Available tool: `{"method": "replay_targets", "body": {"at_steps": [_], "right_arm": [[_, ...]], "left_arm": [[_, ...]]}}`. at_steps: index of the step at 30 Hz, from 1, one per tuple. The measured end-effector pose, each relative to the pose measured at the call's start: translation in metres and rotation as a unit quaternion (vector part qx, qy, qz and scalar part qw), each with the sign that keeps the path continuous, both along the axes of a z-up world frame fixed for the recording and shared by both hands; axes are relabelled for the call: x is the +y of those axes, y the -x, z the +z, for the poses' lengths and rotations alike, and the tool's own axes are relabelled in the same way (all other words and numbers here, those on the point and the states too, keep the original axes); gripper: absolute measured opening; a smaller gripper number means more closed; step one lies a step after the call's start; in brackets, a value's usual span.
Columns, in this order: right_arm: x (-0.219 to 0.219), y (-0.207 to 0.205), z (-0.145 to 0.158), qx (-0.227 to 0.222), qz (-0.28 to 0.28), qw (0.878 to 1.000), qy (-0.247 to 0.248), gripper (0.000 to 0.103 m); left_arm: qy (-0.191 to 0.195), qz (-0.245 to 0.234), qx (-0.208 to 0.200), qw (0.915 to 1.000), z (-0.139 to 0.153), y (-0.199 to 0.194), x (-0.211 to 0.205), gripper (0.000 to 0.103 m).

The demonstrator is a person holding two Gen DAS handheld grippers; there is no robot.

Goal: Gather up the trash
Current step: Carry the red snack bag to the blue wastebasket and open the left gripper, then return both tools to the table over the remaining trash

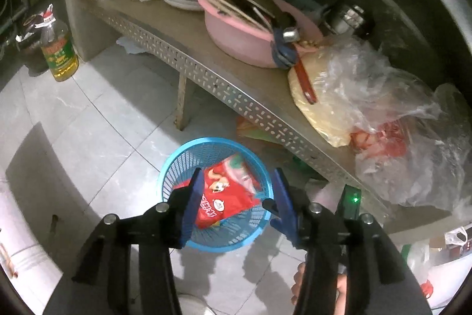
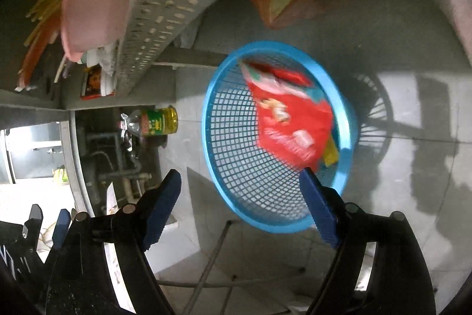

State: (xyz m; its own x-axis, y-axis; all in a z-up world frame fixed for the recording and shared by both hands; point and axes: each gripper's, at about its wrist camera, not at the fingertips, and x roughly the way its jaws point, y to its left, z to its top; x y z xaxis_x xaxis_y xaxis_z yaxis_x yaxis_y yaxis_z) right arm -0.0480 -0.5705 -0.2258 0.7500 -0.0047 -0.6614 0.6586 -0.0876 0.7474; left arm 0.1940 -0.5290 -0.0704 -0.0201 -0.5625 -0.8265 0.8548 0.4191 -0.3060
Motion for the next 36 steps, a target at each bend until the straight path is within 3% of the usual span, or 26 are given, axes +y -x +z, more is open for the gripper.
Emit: {"method": "replay_targets", "body": {"at_steps": [6,13,16,20,24,29,32,36], "right_arm": [[0.026,0.004,0.039,0.007,0.025,0.998,0.051,0.079],[0.066,0.010,0.108,0.014,0.074,0.989,0.129,0.081],[0.085,0.012,0.142,0.022,0.106,0.978,0.180,0.083],[0.117,0.008,0.189,0.027,0.167,0.954,0.248,0.085],[0.144,0.006,0.216,0.004,0.206,0.939,0.275,0.086],[0.175,-0.012,0.226,-0.030,0.251,0.930,0.265,0.087],[0.198,-0.029,0.227,-0.046,0.284,0.924,0.251,0.087],[0.231,-0.053,0.227,-0.059,0.327,0.914,0.233,0.087]], "left_arm": [[0.018,0.002,-0.011,0.9998,0.040,0.022,0.042,0.047],[0.061,0.018,-0.044,0.9970,0.102,0.055,0.131,0.055],[0.081,0.033,-0.054,0.9947,0.124,0.069,0.177,0.059],[0.103,0.050,-0.072,0.9908,0.142,0.094,0.248,0.063],[0.112,0.072,-0.086,0.9874,0.144,0.117,0.321,0.068],[0.090,0.145,-0.103,0.9799,0.128,0.135,0.412,0.069],[0.076,0.196,-0.113,0.9711,0.119,0.140,0.465,0.069],[0.079,0.266,-0.125,0.9526,0.113,0.138,0.523,0.069]]}}
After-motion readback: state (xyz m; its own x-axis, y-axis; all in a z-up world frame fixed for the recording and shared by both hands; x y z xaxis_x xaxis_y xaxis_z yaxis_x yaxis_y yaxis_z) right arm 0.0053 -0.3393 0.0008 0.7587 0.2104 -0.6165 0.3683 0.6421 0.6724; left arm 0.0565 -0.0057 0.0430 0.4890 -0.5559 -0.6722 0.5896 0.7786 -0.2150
